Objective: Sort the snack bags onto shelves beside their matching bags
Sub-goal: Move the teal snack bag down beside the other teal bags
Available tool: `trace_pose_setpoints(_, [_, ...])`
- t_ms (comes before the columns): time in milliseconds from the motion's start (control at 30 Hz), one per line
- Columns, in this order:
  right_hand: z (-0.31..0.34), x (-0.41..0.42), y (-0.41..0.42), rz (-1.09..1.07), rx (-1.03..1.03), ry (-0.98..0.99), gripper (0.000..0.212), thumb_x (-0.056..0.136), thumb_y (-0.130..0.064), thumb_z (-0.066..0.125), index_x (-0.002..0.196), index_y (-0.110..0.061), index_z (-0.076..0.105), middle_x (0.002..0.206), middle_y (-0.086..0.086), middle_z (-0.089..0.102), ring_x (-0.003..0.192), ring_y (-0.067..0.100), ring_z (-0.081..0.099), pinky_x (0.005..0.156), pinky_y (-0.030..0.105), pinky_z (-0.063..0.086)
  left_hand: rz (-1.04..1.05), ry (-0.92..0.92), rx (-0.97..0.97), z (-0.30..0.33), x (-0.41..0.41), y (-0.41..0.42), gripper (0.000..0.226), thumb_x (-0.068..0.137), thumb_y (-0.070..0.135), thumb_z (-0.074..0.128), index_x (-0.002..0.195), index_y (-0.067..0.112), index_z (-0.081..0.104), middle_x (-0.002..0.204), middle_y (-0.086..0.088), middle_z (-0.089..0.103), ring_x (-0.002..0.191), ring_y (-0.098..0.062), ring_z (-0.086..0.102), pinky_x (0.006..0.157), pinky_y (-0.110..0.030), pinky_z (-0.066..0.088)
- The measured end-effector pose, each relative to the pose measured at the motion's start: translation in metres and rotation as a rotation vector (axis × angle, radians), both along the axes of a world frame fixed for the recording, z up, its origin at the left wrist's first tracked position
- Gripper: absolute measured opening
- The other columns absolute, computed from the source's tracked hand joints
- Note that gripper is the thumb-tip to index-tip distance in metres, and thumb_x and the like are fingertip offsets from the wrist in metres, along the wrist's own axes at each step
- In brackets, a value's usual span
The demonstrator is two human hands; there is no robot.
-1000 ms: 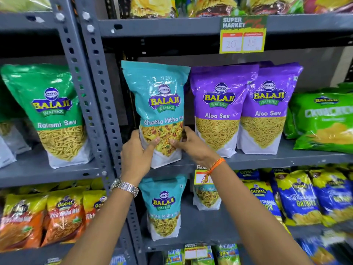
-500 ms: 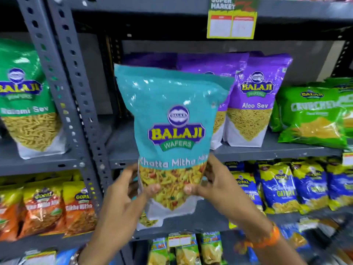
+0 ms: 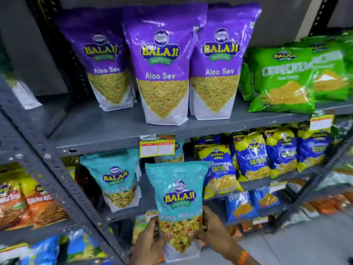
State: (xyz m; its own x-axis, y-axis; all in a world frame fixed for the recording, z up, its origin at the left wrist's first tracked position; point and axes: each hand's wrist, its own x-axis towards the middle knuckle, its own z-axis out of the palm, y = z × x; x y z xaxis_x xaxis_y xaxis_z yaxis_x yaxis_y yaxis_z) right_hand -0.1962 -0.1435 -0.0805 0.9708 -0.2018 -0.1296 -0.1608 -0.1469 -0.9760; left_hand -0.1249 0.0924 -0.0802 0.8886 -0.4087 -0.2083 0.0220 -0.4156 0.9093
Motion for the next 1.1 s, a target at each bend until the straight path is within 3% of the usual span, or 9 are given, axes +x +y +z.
trace_pose_setpoints(100, [-0.011,0.024,-0.012,0.017,0.017,0.0,0.086,0.053,-0.048,0.095,0.126,-0.018,0.06,0.126,0.005,0.073,0.123,0.019,0.067,0.103,0.045,0.055,0.02,-0.024,-0.035,-0.002,0.018,-0.017,0.063,0.072,0.064,0.075,0.122,0.027,0.062,0.113,0.019,0.077,0.106,-0.006,0.074,0.097,-0.048,0.058])
trace_pose_setpoints(200, [0.005,0.056,-0.022,0.003,0.004,-0.002,0.076,0.06,-0.036,0.094,0.124,-0.019,0.057,0.125,0.004,0.069,0.119,0.013,0.065,0.097,0.031,0.055,0.023,-0.061,-0.053,-0.002,0.047,-0.033,0.047,0.082,0.04,0.075,0.122,0.021,0.061,0.113,0.018,0.077,0.107,-0.006,0.072,0.098,-0.052,0.055])
trace_pose_setpoints(333, [0.02,0.101,-0.033,0.04,-0.064,-0.009,0.078,0.072,-0.007,0.087,0.139,-0.006,0.046,0.139,0.014,0.059,0.131,0.026,0.055,0.11,0.047,0.048,0.068,-0.115,-0.021,0.011,0.081,-0.053,0.035,0.093,0.015,0.068,0.123,0.029,0.056,0.113,0.016,0.068,0.113,-0.018,0.067,0.099,-0.047,0.054])
trace_pose_setpoints(467, [0.023,0.138,-0.04,0.022,-0.124,0.012,0.075,0.071,-0.005,0.087,0.133,-0.005,0.046,0.134,0.015,0.063,0.125,0.024,0.058,0.107,0.053,0.05,0.084,-0.161,0.006,0.019,0.106,-0.063,0.035,0.096,0.015,0.064,0.127,0.026,0.053,0.12,0.011,0.065,0.111,-0.012,0.063,0.097,-0.03,0.05])
trace_pose_setpoints(633, [0.014,0.165,-0.041,-0.011,-0.095,0.006,0.075,0.07,0.003,0.085,0.132,-0.006,0.045,0.128,0.01,0.063,0.121,0.019,0.056,0.104,0.042,0.05,0.153,-0.194,0.063,0.01,0.132,-0.073,0.046,0.093,0.012,0.068,0.135,0.015,0.049,0.135,-0.003,0.064,0.125,-0.023,0.061,0.107,-0.047,0.05])
trace_pose_setpoints(767, [0.004,0.173,-0.041,-0.02,-0.094,0.014,0.071,0.074,0.008,0.08,0.135,-0.005,0.045,0.133,0.014,0.064,0.118,0.016,0.056,0.102,0.037,0.049,0.18,-0.164,0.05,0.004,0.138,-0.08,0.053,0.093,0.008,0.067,0.141,0.011,0.045,0.14,-0.006,0.061,0.127,-0.017,0.055,0.113,-0.042,0.044])
trace_pose_setpoints(933, [-0.002,0.176,-0.045,0.031,-0.071,0.026,0.071,0.079,0.007,0.076,0.14,-0.006,0.041,0.137,0.014,0.061,0.12,0.015,0.054,0.1,0.031,0.048,0.213,-0.112,0.016,-0.001,0.132,-0.085,0.052,0.096,0.006,0.063,0.143,0.011,0.042,0.133,0.001,0.059,0.125,-0.014,0.053,0.104,-0.029,0.041])
trace_pose_setpoints(1067, [-0.003,0.172,-0.046,0.052,-0.05,0.016,0.071,0.082,0.008,0.074,0.142,-0.004,0.038,0.131,0.008,0.059,0.119,0.012,0.051,0.082,0.004,0.05,0.218,-0.103,-0.008,-0.005,0.13,-0.083,0.052,0.095,0.007,0.063,0.143,0.012,0.042,0.141,-0.006,0.06,0.13,-0.019,0.055,0.106,-0.032,0.044])
trace_pose_setpoints(1100, [-0.003,0.172,-0.046,0.058,-0.06,0.015,0.073,0.082,0.008,0.074,0.143,-0.006,0.037,0.133,0.01,0.059,0.12,0.012,0.051,0.084,0.007,0.049,0.218,-0.104,-0.005,-0.005,0.129,-0.083,0.053,0.095,0.007,0.063,0.143,0.012,0.043,0.143,-0.007,0.06,0.132,-0.021,0.055,0.109,-0.035,0.045])
